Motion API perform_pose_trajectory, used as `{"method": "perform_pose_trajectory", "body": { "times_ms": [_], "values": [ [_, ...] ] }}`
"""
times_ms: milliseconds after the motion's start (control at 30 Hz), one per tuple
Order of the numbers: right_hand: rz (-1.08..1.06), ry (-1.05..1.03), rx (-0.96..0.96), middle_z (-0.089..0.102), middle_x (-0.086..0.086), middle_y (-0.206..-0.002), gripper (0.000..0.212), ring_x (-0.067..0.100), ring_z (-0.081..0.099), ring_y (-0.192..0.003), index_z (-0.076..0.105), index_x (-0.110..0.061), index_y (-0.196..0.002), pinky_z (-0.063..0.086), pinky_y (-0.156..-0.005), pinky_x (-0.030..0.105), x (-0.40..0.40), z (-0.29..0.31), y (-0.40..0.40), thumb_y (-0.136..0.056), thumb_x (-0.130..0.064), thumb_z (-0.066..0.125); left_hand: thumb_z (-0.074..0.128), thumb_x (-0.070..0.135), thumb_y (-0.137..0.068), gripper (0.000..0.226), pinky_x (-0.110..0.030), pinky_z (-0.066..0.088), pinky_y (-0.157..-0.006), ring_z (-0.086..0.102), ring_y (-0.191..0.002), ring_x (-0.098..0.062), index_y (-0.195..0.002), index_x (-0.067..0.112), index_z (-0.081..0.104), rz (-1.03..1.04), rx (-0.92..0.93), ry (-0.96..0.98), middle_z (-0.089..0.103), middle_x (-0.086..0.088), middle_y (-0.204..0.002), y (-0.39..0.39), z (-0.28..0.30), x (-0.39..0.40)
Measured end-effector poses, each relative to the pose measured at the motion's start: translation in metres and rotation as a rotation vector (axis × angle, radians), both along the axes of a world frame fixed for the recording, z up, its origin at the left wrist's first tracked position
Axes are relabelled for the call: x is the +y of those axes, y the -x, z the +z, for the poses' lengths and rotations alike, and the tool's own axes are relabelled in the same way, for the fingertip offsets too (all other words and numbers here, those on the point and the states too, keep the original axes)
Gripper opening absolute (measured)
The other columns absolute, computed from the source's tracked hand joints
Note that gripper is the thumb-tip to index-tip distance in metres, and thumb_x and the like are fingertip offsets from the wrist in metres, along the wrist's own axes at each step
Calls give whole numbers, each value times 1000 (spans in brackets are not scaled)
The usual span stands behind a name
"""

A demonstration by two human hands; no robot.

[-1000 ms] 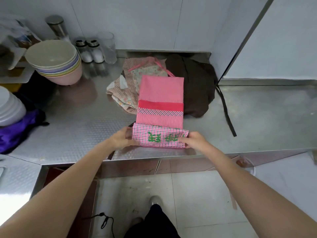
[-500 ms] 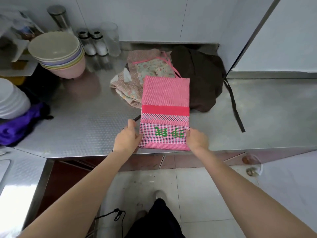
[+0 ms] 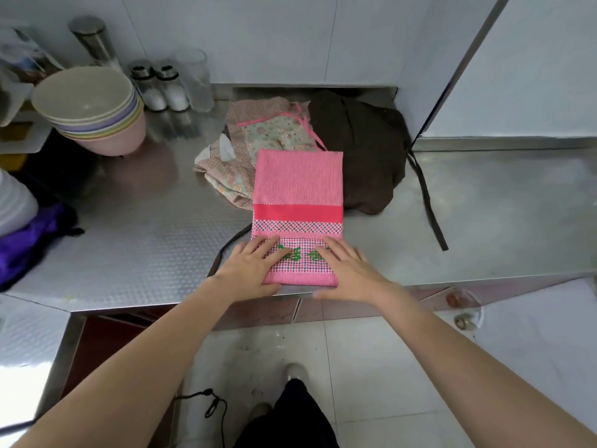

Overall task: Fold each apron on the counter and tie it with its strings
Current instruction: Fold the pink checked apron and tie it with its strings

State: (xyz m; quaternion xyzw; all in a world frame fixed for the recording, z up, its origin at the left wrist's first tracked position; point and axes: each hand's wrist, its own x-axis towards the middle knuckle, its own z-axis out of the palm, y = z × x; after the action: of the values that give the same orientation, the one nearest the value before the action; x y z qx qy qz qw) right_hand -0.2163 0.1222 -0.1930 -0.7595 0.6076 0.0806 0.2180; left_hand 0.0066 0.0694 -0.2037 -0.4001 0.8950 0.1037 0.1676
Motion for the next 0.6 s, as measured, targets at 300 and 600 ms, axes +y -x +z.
{"method": "perform_pose_trajectory", "body": {
  "times_ms": [300, 600],
  "values": [
    [-21, -44, -98, 24, -2, -153, 86, 16, 25, -138, 20, -19, -148, 26, -113, 29, -8, 3, 17, -77, -27, 69, 68, 36, -71, 71, -24, 39, -93, 53, -114, -21, -134, 18, 40, 345, 337, -291, 53, -2, -131, -19, 17, -18],
    [-679, -225, -603, 59, -1, -88, 17, 24, 62, -91, 59, -11, -95, 56, -77, 35, -12, 9, 12, -92, -28, 57, 60, 23, -90, 15, -30, 39, -64, 56, -69, -23, -90, 10, 54, 637, 495, -272, 58, -4, -75, -23, 12, -9]
  ]
}}
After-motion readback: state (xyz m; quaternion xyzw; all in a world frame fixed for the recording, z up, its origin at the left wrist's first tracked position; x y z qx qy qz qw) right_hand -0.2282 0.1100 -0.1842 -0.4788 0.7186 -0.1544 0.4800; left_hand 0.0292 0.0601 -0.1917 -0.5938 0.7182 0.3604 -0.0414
